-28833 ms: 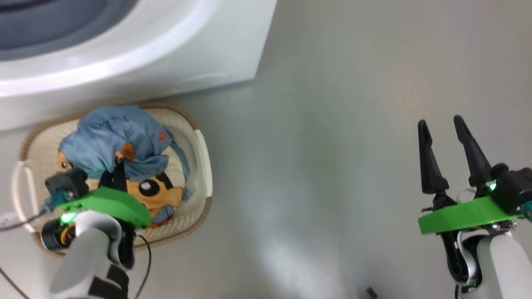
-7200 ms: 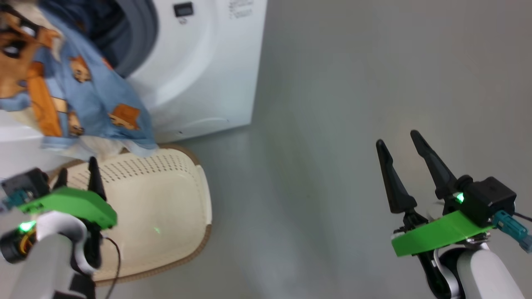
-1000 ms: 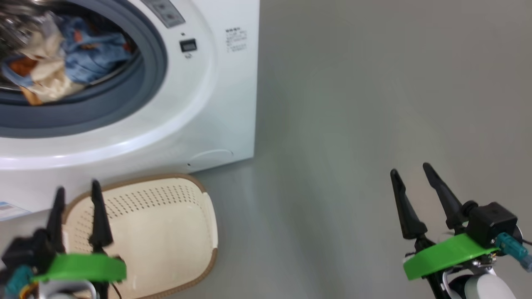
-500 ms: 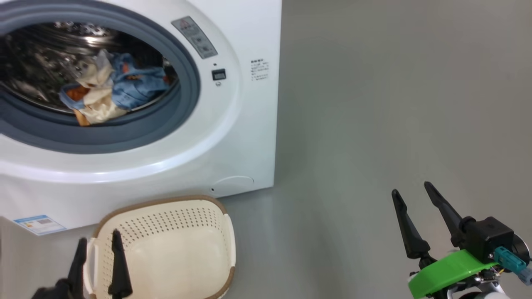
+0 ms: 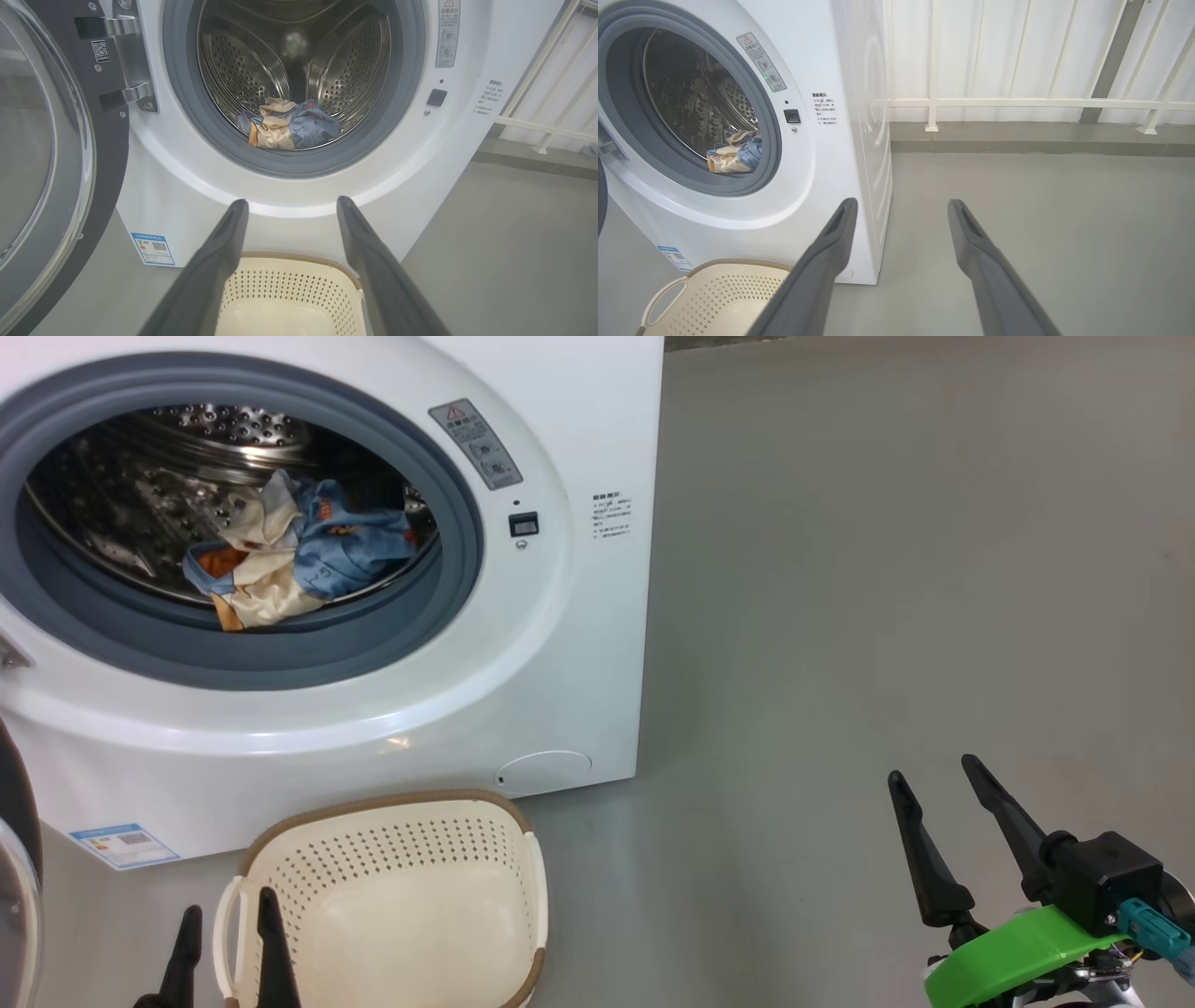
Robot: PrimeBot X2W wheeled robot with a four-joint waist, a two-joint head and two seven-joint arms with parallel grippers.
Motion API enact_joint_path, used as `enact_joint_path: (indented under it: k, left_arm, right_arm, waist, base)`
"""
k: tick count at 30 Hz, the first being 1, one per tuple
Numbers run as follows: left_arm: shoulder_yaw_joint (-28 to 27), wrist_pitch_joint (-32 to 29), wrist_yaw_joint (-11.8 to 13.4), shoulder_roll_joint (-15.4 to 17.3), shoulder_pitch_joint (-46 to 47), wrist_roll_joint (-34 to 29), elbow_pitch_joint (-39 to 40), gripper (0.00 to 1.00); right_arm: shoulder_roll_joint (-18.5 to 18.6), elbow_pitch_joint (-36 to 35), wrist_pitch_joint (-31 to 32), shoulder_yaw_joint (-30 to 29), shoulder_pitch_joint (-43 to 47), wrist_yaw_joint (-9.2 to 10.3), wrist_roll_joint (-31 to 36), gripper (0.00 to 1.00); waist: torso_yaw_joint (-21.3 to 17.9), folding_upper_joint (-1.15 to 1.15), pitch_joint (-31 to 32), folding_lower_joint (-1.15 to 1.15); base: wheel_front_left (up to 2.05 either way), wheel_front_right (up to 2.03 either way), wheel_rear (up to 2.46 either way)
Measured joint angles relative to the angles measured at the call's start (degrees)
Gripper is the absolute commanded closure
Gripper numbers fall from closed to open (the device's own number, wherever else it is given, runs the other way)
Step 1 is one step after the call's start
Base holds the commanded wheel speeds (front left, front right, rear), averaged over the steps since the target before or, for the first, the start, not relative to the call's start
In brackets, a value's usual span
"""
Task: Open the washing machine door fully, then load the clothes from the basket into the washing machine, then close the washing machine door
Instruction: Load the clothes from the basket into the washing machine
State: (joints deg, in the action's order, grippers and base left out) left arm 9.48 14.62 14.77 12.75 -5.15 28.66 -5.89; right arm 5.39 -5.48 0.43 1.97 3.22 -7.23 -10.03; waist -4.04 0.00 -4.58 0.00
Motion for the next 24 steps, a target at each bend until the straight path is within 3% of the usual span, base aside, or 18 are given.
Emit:
enact_joint_path:
  k: [24]
  left_arm:
    - [-0.2,-0.5,0.4,-0.3,-0.1,1.5,0.3,0.0]
  right_arm:
    - [-0.8,-0.1,0.0,0.2,0.7,0.0,-0.6,0.0]
  waist:
    - [-0.3,0.0,-1.1,0.0]
  base:
    - [0.0,0.0,0.0]
